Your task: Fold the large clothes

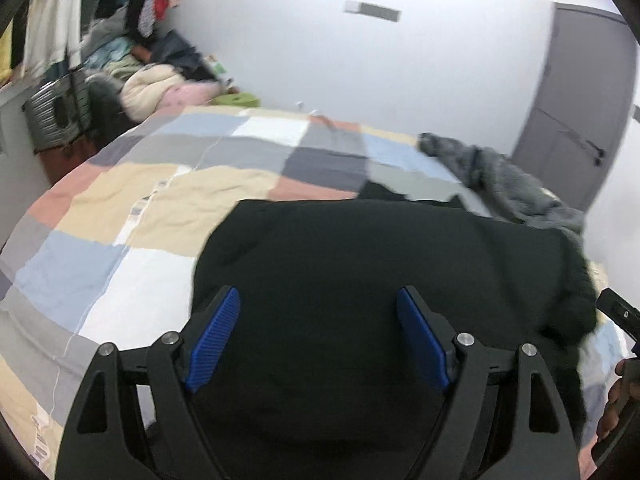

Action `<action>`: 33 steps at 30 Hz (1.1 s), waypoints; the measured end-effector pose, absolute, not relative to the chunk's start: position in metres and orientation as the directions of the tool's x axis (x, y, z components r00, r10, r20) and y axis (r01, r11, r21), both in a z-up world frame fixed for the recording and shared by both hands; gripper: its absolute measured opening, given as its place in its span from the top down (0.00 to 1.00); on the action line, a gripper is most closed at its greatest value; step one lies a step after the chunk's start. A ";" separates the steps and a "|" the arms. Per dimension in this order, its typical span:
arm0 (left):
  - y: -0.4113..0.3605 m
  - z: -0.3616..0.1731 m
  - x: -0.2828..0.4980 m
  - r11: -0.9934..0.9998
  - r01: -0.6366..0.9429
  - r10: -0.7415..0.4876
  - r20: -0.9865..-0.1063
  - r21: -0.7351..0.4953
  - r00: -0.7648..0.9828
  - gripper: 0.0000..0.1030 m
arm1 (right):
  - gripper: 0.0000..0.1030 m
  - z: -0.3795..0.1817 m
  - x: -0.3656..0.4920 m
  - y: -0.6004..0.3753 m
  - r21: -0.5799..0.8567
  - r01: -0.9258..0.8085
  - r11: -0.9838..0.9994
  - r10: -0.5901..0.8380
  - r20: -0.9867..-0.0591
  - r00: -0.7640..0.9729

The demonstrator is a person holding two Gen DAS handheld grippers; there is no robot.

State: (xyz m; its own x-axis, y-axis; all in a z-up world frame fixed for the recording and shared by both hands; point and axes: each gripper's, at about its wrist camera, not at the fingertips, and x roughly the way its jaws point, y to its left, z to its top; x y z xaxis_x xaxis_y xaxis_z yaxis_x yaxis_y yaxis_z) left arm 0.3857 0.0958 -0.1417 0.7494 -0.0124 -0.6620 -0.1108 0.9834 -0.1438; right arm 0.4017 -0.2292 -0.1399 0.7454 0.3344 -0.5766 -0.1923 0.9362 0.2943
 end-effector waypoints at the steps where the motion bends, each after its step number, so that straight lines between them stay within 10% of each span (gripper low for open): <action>1: 0.102 -0.147 0.389 0.981 -0.121 -0.013 -0.668 -0.153 0.744 0.21 | 0.02 -0.146 0.410 -0.228 0.301 -0.187 0.935 0.336 -0.588 0.736; 8: 0.095 -0.152 0.399 0.988 -0.060 -0.046 -0.650 -0.140 0.758 0.22 | 0.82 -0.142 0.415 -0.211 0.248 -0.221 0.943 0.325 -0.549 0.770; 33: 0.065 -0.196 0.435 0.998 -0.062 0.049 -0.701 0.007 0.712 0.20 | 0.78 -0.208 0.429 -0.216 0.017 -0.168 0.986 0.138 -0.654 0.744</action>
State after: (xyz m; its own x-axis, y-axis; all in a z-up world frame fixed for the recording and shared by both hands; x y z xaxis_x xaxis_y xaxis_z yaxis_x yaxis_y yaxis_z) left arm 0.4353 0.0650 -0.1961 0.7117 0.0489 -0.7008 -0.0621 0.9981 0.0066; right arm 0.4290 -0.2159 -0.2079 0.7441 0.1380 -0.6537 -0.1678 0.9857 0.0170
